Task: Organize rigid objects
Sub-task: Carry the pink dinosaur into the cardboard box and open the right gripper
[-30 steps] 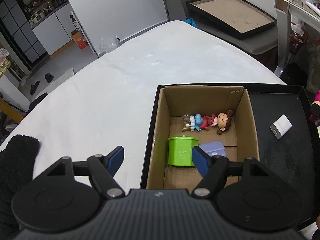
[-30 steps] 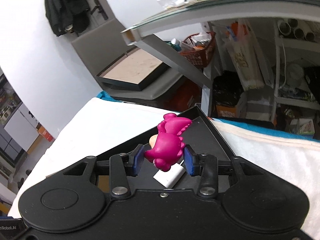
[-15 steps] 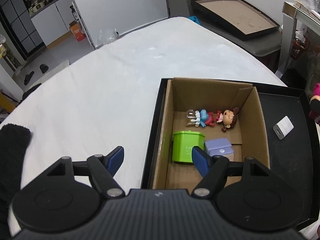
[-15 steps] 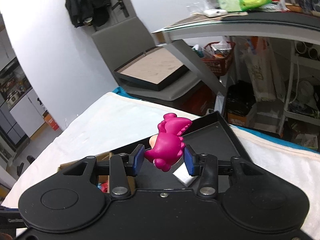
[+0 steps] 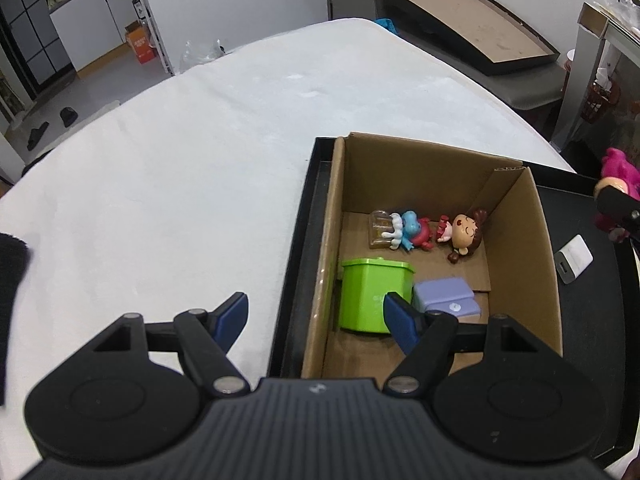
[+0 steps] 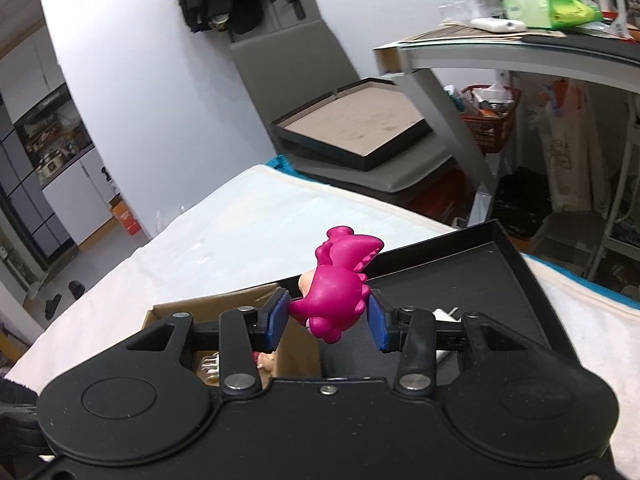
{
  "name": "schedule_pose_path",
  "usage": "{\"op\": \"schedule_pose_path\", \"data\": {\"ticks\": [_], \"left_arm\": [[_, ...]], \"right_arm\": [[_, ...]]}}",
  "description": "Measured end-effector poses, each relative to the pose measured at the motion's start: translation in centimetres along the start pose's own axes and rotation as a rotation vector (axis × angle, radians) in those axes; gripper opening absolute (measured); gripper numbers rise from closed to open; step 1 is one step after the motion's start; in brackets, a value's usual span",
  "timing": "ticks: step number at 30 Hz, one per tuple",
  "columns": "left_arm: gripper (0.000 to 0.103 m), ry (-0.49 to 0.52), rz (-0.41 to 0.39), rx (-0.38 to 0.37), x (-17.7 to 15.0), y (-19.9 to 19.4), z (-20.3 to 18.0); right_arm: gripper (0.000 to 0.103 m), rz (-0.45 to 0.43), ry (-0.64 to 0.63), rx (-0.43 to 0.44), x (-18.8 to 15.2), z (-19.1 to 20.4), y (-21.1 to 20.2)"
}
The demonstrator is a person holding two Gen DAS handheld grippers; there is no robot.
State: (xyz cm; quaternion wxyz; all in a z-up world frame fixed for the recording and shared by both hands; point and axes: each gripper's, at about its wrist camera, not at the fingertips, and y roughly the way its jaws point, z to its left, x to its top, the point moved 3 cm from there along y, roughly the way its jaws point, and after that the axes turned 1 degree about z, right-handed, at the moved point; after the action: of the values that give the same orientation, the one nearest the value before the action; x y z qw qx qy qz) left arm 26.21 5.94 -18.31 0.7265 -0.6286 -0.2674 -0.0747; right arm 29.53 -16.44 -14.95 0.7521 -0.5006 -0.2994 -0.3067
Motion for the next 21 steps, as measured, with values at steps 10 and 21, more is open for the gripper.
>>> {"op": "schedule_pose_path", "data": {"ticks": [10, 21], "left_arm": [[0.055, -0.029, 0.002, -0.065, 0.5, 1.9, 0.5], [0.010, -0.054, 0.009, -0.114, 0.1, 2.5, 1.5]], "right_arm": [[0.042, 0.032, -0.102, 0.083, -0.9, 3.4, 1.6], [0.043, 0.106, -0.196, 0.150, -2.6, 7.5, 3.4]]}}
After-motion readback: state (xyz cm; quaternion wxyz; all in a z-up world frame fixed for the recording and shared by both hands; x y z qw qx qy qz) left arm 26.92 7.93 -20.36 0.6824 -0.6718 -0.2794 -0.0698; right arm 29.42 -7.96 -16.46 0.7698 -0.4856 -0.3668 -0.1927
